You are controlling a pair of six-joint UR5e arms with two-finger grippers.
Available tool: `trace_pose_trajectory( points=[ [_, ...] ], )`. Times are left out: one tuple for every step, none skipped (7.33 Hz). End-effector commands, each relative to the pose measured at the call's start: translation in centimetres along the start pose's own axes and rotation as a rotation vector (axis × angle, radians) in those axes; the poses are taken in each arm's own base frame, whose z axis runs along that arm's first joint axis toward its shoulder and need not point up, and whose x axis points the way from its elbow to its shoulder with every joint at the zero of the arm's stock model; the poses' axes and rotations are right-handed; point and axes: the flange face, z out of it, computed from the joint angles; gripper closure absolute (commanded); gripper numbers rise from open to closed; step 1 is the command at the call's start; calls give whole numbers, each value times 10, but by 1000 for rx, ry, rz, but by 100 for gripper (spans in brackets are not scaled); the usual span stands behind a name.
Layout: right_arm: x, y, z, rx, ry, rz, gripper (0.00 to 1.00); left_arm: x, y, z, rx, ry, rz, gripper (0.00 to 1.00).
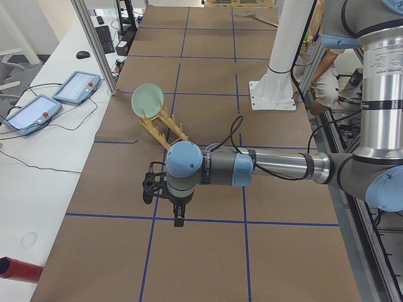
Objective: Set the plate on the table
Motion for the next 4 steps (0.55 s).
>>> trace_pose_trajectory(
  points=[
    [0,0,0,0,0,0,0,13,-1,-10,19,3,24,0],
    [0,0,0,0,0,0,0,12,-2,-10,18,-1,17,0],
    [0,0,0,0,0,0,0,13,0,-10,19,9,15,0],
    [0,0,0,0,0,0,0,11,0,-8,20,8,28,0]
  ],
)
